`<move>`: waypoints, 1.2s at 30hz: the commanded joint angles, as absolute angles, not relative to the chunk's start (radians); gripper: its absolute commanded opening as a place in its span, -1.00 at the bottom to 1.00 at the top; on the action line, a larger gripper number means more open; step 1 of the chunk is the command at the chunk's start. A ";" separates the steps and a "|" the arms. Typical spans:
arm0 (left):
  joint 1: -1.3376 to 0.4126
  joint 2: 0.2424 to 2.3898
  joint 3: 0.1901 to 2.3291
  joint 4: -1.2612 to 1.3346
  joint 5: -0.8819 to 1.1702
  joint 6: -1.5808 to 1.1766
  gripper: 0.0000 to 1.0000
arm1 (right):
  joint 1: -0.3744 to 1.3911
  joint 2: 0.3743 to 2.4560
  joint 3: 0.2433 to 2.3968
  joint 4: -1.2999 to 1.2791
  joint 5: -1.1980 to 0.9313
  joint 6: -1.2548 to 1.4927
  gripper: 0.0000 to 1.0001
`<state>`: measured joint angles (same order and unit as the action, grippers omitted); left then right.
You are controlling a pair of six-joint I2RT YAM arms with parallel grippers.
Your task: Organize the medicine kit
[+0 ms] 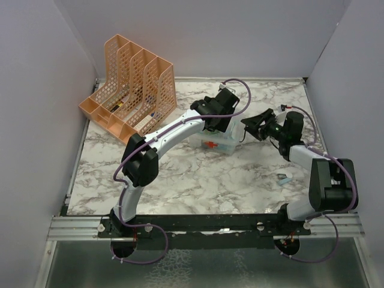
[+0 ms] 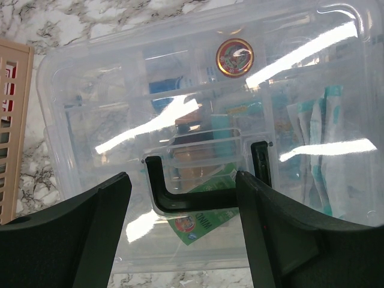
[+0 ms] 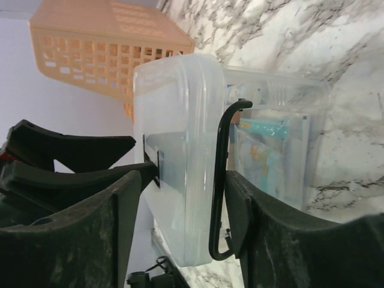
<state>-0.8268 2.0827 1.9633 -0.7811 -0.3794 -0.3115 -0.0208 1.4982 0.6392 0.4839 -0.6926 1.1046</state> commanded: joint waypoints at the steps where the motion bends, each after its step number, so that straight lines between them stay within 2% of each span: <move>1: -0.825 2.172 1.924 -0.896 -0.390 -0.303 0.48 | -0.010 1.456 0.693 0.300 -0.637 0.960 0.11; 8: -0.825 2.175 1.927 -0.894 -0.388 -0.302 0.48 | 0.024 1.434 0.777 0.122 -0.562 0.879 0.01; 13: -0.825 2.173 1.925 -0.895 -0.385 -0.303 0.48 | 0.049 1.431 0.806 0.093 -0.565 0.870 -0.21; 19: -0.824 2.177 1.921 -0.895 -0.370 -0.305 0.48 | 0.074 1.436 0.853 0.018 -0.538 0.842 -0.28; 32: -0.824 2.190 1.915 -0.893 -0.332 -0.323 0.44 | 0.198 1.464 1.012 -0.245 -0.304 0.729 -0.62; 36: -0.825 2.193 1.914 -0.894 -0.326 -0.328 0.43 | 0.225 1.468 1.054 -0.288 -0.277 0.726 -0.67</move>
<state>-0.8268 2.0869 1.9636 -0.7769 -0.3740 -0.3267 0.1696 1.4609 0.9958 -0.2405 -0.2878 0.7353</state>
